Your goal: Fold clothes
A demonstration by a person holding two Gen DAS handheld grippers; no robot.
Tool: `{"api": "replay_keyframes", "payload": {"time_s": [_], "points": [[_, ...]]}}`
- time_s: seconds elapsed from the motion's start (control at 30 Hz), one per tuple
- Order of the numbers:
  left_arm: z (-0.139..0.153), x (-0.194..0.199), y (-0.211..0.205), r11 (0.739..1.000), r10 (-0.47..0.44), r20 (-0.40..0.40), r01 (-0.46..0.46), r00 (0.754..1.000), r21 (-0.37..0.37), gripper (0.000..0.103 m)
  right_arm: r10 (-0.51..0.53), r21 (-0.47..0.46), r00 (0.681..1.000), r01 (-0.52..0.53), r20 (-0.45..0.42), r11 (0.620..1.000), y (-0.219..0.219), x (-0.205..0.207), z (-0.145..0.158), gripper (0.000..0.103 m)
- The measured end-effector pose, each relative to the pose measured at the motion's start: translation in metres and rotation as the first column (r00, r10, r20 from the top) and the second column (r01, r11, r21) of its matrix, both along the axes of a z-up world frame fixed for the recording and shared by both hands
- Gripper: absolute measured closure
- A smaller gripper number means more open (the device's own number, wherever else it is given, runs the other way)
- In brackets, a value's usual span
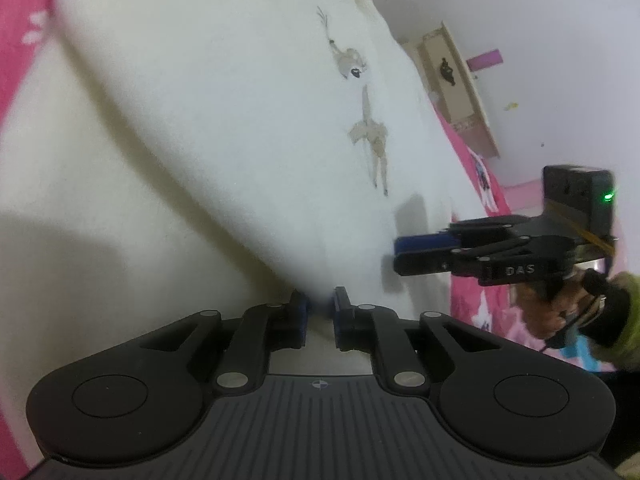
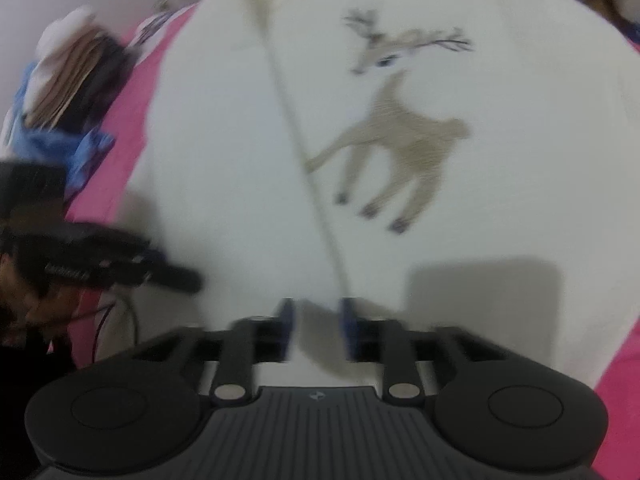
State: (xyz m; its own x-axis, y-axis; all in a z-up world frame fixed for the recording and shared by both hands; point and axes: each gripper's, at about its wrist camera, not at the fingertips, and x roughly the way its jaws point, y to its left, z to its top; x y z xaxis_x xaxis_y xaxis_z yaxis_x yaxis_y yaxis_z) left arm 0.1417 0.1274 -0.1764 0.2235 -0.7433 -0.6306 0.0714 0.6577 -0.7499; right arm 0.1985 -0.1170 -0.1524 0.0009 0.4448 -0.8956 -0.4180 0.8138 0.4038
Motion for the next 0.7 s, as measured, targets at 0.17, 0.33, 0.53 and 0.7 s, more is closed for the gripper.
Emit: {"api": "replay_keyframes", "payload": {"time_s": [0.17,0.33,0.53,0.7], "points": [[-0.001,-0.003,-0.011,0.999,-0.024,0.009,0.024,1.000,0.028,0.072,0.011,-0.007,1.000,-0.011,-0.013,1.000,-0.001,-0.001,-0.017,0.059],[0.004,-0.004,-0.022,0.994,-0.040,0.039,0.036,0.998,0.100,0.093,0.071,-0.003,0.996,-0.071,-0.062,0.997,0.007,-0.009,-0.011,0.096],[0.031,-0.017,-0.001,0.993,-0.086,0.045,0.083,0.995,0.080,0.095,0.122,0.050,0.985,-0.116,-0.125,0.992,0.021,-0.026,0.008,0.097],[0.064,-0.032,0.038,0.977,-0.170,0.049,0.162,0.984,0.137,0.095,0.236,0.139,0.955,-0.213,-0.181,0.967,0.061,-0.056,0.013,0.097]]}}
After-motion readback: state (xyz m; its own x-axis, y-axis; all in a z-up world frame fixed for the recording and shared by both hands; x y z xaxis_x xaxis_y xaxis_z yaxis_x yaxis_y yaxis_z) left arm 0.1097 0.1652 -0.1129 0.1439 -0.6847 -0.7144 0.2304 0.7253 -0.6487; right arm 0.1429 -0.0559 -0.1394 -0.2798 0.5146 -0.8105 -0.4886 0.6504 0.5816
